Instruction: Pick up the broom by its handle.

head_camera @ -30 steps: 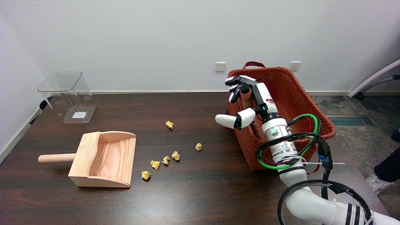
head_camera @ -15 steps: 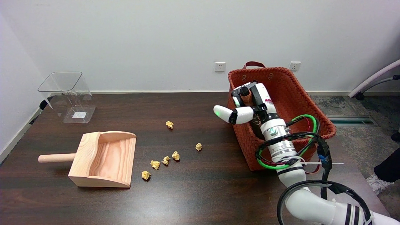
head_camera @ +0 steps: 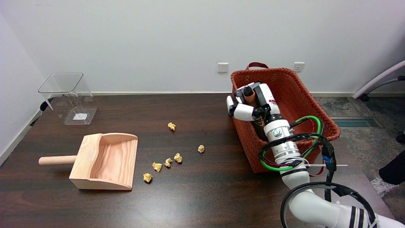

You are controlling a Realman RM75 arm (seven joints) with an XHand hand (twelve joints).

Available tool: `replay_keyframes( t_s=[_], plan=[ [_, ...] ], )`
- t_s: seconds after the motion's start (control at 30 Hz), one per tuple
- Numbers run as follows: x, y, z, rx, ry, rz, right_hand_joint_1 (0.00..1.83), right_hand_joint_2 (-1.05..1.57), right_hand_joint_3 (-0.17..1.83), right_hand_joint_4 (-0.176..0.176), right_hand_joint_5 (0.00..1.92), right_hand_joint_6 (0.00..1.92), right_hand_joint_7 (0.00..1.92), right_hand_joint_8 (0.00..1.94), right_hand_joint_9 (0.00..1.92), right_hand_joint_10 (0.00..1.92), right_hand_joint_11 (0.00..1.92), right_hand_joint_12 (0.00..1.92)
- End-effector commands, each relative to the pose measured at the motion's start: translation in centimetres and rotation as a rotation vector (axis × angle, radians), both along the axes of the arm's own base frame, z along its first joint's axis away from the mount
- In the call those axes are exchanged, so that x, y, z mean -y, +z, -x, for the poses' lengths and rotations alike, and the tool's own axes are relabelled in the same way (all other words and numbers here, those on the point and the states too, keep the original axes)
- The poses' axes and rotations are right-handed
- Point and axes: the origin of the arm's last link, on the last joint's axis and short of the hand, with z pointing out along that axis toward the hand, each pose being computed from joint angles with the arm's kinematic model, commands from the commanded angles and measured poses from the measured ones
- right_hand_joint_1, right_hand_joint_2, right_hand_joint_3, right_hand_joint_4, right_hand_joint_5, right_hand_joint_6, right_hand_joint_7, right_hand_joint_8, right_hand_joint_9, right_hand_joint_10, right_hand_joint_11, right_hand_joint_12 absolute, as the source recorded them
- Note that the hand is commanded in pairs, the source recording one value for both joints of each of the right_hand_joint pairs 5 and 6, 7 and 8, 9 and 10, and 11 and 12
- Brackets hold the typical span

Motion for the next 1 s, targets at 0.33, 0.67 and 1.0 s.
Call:
replay_keyframes(
  t_s=[0.33,0.67,1.0],
  plan=[
    [0.3,2.4,-5.8,-0.028,0.196,0.088,1.26,0.83,1.07,0.0,1.92,1.92,1.92,1.92,1.92,1.92,1.92,1.92],
    [0.3,1.9,-10.5,-0.164,0.319,0.108,1.31,0.96,1.0,0.0,1.92,1.92,1.92,1.92,1.92,1.92,1.92,1.92],
    [0.4,0.5,-13.7,-0.226,0.379,0.065,1.31,0.99,0.98,0.0,1.92,1.92,1.92,1.92,1.92,1.92,1.92,1.92]
  ],
)
